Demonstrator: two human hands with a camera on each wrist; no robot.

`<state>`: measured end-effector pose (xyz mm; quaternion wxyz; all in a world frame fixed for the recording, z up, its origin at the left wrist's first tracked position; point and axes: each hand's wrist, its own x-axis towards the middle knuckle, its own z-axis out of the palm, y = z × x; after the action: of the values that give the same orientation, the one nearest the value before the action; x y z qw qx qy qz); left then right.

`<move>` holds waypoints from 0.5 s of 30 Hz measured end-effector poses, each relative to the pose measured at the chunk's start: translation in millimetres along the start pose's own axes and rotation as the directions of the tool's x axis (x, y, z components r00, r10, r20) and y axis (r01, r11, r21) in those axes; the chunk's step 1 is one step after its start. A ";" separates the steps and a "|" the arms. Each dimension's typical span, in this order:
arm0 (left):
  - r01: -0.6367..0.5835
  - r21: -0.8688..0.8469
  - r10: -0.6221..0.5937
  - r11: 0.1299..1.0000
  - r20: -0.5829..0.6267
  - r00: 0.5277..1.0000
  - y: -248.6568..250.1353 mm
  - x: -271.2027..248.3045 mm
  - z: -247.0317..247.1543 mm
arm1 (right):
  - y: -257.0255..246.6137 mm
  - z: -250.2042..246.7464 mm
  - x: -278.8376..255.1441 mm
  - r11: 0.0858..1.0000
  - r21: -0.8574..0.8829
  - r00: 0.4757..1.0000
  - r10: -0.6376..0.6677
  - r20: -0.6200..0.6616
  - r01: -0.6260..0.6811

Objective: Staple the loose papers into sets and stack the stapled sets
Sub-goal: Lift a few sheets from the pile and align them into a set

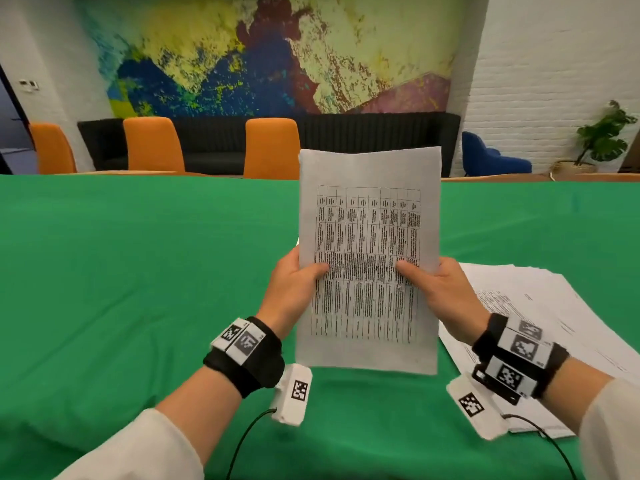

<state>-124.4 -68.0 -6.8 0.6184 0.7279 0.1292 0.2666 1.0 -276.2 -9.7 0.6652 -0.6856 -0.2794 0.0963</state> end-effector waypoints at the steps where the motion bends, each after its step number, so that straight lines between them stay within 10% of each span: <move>1: 0.034 0.031 -0.036 0.999 0.057 0.998 1.8 1.4 -6.5 | -3.5 -4.7 -1.6 0.999 -0.002 0.998 0.036 0.052 -0.036; 4: 0.149 0.250 -0.205 0.957 0.216 0.955 1.9 -0.4 -30.5 | -3.8 -17.0 -12.6 0.988 -0.042 0.974 0.151 0.170 -0.146; 7: 0.146 0.536 -0.247 0.832 0.122 0.961 -9.7 1.8 -61.9 | 13.0 -26.2 -26.8 0.946 -0.018 0.926 0.321 0.199 -0.324; 11: 0.026 0.982 -0.304 0.185 0.032 0.952 -24.3 4.6 -98.1 | 39.1 -33.5 -35.6 0.855 0.061 0.839 0.487 0.243 -0.514; 15: -0.037 0.997 -0.522 0.060 0.063 0.851 -37.1 -1.0 -105.0 | 47.1 -35.9 -34.9 0.828 0.073 0.814 0.524 0.251 -0.556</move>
<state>-177.5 26.3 -33.2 0.0219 0.9510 0.2631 -0.1609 2.3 -322.9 -60.1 0.6227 -0.6722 -0.1370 0.3764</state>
